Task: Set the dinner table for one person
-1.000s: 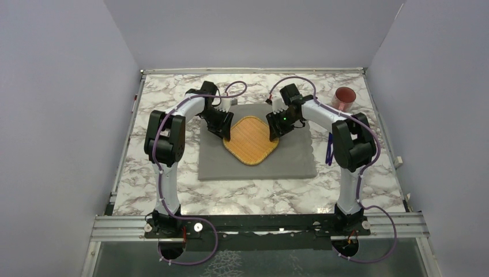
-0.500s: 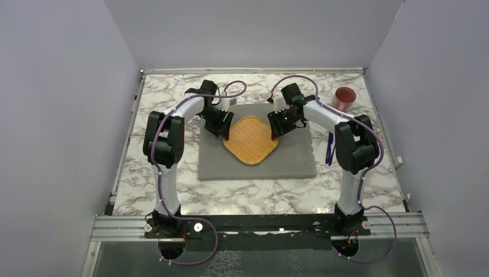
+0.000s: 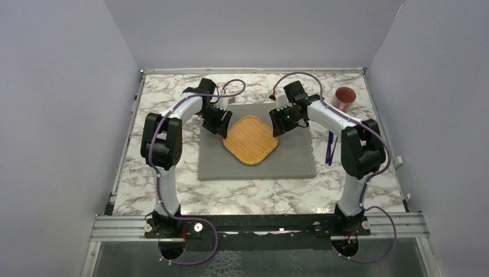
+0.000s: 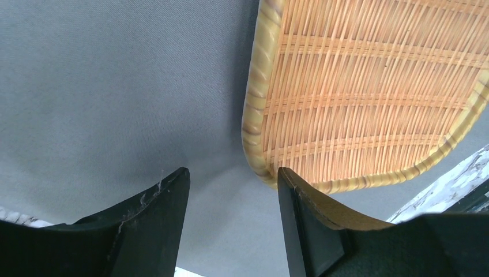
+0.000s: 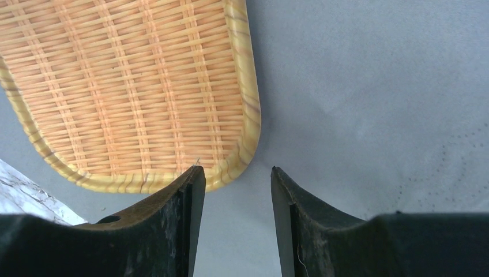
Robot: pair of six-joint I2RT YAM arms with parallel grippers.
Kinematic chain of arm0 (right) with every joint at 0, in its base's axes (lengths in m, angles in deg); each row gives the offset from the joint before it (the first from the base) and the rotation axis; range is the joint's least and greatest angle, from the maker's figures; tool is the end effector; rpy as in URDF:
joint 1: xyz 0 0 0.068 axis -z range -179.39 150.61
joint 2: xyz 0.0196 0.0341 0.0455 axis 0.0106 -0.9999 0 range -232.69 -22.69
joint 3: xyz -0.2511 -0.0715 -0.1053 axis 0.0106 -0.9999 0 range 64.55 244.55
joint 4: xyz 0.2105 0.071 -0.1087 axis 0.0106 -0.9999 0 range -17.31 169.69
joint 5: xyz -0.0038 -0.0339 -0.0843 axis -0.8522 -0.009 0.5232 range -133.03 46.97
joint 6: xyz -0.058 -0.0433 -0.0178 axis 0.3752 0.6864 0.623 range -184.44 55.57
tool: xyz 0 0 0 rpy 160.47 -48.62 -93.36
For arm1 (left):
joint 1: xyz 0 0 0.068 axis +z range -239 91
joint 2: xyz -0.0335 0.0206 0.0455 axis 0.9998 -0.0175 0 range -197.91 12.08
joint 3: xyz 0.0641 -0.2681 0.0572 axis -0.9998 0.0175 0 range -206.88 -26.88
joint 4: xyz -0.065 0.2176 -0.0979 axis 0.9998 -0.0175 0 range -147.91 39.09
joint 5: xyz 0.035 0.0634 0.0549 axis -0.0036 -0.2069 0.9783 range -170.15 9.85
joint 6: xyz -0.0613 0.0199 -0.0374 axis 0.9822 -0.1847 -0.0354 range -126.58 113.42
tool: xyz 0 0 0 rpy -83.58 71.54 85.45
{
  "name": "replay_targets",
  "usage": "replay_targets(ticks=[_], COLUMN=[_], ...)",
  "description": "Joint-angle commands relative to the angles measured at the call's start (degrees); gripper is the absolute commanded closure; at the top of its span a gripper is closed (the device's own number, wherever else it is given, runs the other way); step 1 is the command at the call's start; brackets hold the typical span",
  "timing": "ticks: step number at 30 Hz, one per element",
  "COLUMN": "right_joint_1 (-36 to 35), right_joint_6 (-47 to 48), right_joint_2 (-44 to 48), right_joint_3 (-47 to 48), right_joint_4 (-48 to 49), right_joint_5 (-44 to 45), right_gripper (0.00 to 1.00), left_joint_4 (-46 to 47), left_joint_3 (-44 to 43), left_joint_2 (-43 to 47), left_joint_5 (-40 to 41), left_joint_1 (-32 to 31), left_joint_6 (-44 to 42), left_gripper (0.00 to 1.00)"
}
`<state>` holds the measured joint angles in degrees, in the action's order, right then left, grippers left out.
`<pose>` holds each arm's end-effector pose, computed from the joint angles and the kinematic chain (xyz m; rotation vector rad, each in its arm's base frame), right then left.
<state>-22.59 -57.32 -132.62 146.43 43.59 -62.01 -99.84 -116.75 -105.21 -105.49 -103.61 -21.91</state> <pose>0.3617 0.1771 0.1952 -0.8038 2.5723 0.5322 0.3877 -0.1287 0.1766 0.8061 2.7193 -0.6353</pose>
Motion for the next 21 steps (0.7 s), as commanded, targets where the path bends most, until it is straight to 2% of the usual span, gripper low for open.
replay_targets(ticks=[1, 8, 14, 21], right_joint_1=[-0.21, -0.12, 0.84, 7.54], right_joint_6=[-0.27, -0.67, -1.25, -2.42], right_joint_2=[4.99, 12.00, 19.49, 23.12], right_joint_3=[-1.82, -2.48, -4.23, -2.58], right_joint_4=[0.39, 0.82, 4.05, -1.35], right_joint_5=[4.43, 10.47, 24.17, 21.15], right_gripper=[0.49, 0.49, 0.50, 0.50], left_joint_4=[-0.21, -1.50, -1.22, 2.64], left_joint_3=[-0.31, 0.06, 1.77, 4.37], left_joint_2=[4.94, 9.05, 15.89, 23.89], left_joint_5=[-0.09, -2.29, -0.65, 4.34], left_joint_1=[0.61, 0.80, 1.83, 4.36], left_joint_6=[-1.19, -1.83, -2.44, 0.20], left_gripper=[0.39, 0.40, 0.41, 0.41])
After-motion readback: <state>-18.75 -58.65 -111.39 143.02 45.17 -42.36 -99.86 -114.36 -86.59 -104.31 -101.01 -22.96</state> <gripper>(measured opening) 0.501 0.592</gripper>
